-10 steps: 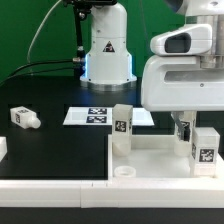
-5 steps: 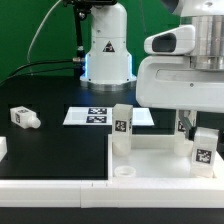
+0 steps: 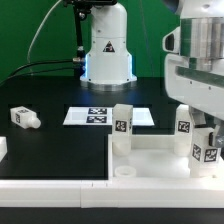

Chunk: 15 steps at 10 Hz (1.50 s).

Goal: Assemble square table

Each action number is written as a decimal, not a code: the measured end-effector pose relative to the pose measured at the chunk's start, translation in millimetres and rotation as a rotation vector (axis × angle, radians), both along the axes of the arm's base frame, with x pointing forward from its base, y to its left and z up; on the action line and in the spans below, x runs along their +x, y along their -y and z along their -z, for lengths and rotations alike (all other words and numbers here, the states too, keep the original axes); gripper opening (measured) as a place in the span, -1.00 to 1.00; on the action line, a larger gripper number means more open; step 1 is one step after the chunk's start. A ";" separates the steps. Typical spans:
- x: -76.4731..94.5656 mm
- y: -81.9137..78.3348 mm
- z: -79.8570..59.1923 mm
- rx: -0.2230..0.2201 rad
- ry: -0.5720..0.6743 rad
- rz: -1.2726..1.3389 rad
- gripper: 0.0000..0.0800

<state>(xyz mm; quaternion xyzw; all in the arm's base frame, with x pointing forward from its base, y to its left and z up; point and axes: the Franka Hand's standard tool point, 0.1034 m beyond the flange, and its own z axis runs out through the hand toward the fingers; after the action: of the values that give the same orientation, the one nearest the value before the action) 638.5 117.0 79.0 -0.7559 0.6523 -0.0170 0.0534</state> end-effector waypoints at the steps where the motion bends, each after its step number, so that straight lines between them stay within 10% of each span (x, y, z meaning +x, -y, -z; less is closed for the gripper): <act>1: 0.4 0.9 -0.3 0.010 -0.001 0.028 -0.29; 6: -0.2 -0.8 0.2 0.025 -0.006 0.140 -0.29; 8: 2.5 3.7 -4.2 -0.017 0.043 -0.242 0.46; 15: 2.6 1.0 -3.8 -0.131 0.086 -1.114 0.62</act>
Offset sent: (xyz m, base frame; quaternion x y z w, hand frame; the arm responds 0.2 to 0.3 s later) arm -0.0119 0.0024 -0.0083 -0.0283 0.0278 0.0557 0.9977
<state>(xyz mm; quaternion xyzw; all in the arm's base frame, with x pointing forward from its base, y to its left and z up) 641.1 116.0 82.8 -0.9865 0.1493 -0.0576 0.0336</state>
